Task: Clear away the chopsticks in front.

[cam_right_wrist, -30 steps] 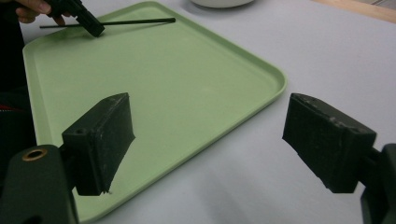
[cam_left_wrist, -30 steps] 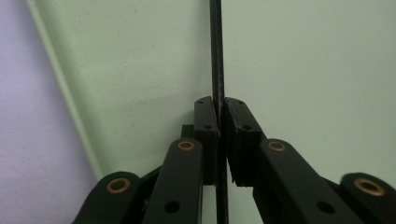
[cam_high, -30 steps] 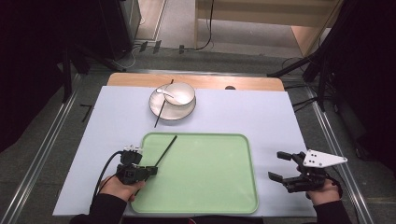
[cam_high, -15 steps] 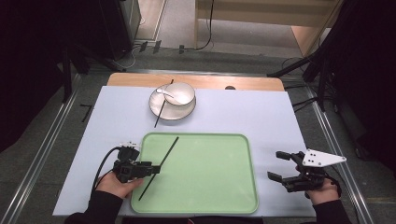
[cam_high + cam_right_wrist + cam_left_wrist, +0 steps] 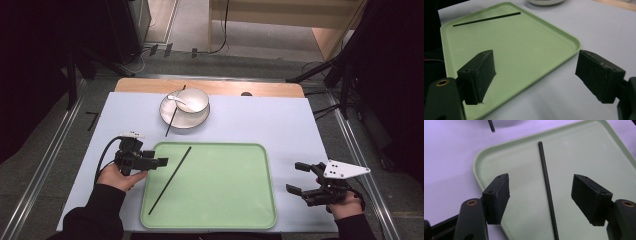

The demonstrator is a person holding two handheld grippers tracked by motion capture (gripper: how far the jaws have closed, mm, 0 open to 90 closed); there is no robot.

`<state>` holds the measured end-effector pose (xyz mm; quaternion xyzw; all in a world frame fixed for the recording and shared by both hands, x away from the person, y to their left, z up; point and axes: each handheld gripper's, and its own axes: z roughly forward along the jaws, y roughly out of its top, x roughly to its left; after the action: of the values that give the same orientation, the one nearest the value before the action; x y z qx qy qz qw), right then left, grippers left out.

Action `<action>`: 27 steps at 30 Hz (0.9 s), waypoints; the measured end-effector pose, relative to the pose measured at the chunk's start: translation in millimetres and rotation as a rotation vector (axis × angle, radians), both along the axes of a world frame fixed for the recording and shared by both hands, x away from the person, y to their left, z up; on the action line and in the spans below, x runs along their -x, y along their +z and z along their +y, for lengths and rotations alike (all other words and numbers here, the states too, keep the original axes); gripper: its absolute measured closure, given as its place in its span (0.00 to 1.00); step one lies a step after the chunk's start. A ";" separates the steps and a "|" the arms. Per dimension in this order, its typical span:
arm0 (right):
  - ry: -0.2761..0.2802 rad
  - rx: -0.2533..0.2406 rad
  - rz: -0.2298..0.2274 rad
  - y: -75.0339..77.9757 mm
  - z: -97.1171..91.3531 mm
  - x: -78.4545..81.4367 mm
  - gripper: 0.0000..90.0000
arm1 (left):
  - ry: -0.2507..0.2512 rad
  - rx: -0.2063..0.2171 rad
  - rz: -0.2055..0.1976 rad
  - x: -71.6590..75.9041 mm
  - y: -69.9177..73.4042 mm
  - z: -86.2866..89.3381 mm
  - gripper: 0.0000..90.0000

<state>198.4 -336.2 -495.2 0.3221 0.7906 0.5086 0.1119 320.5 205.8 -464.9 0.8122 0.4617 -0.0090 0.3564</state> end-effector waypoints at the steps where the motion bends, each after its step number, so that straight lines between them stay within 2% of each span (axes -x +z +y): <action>1: 0.001 -0.002 0.004 -0.1 0.1 0.0 0.18 | -0.006 -0.001 0.006 -4.6 0.9 0.1 0.33; 3: 0.002 -0.004 0.004 -0.3 0.2 -0.2 0.18 | -0.008 -0.007 0.010 -9.2 1.8 0.2 0.30; 6: 0.006 -0.003 0.005 -0.4 0.4 -0.3 0.18 | 0.012 0.020 0.007 -27.9 6.5 3.7 0.30; 8: 0.006 0.001 0.008 -0.5 0.5 -0.3 0.18 | 0.034 0.019 0.002 -37.3 9.2 4.8 0.30; 9: 0.006 0.001 0.008 -0.5 0.5 -0.3 0.18 | 0.034 0.019 0.002 -37.3 9.2 4.8 0.30; 11: 0.004 0.000 0.009 -1.0 0.5 -1.1 0.18 | 0.037 0.002 -0.006 -51.5 14.2 4.1 0.31; 12: 0.006 0.000 0.010 -0.9 0.4 -1.3 0.18 | 0.037 0.002 -0.006 -51.5 14.2 4.1 0.31; 13: 0.005 0.001 0.011 -1.0 0.7 -1.5 0.18 | 0.042 -0.001 -0.011 -60.5 18.4 2.0 0.32; 15: 0.008 0.003 0.015 -1.2 1.2 -1.6 0.18 | 0.043 -0.008 -0.018 -64.9 20.7 0.5 0.32; 16: 0.010 0.005 0.014 -1.3 1.4 -1.6 0.18 | 0.042 -0.016 -0.030 -73.7 24.4 -2.0 0.33; 17: 0.011 0.004 0.014 -1.5 1.6 -1.6 0.18 | 0.042 -0.016 -0.030 -73.7 24.4 -2.0 0.34; 18: 0.011 0.005 0.015 -1.4 1.7 -1.6 0.18 | 0.044 -0.021 -0.037 -82.3 26.3 -4.6 0.34; 20: 0.012 0.005 0.014 -1.4 1.7 -1.7 0.18 | 0.046 -0.027 -0.038 -86.5 26.5 -6.0 0.35; 22: 0.012 0.005 0.015 -1.3 1.8 -1.5 0.18 | 0.044 -0.047 -0.033 -98.6 25.1 -10.6 0.36; 23: 0.013 0.003 0.018 -1.9 2.0 -1.6 0.18 | 0.044 -0.047 -0.033 -98.6 25.1 -10.6 0.36; 24: 0.014 0.004 0.024 -2.3 1.9 -1.7 0.19 | 0.044 -0.045 -0.013 -108.2 22.9 -13.9 0.35; 25: 0.014 0.004 0.024 -2.3 1.9 -1.7 0.19 | 0.044 -0.045 -0.013 -108.2 22.9 -13.9 0.35; 26: 0.021 0.003 0.021 -2.5 2.4 -2.2 0.19 | 0.054 -0.065 -0.004 -118.4 22.2 -16.7 0.35; 27: 0.021 0.003 0.021 -2.5 2.4 -2.2 0.19 | 0.054 -0.065 -0.004 -118.4 22.2 -16.7 0.35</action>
<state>200.7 -333.8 -497.7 0.3191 0.7959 0.5050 0.0988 438.9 189.1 -442.7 0.8106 0.4829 0.0170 0.3308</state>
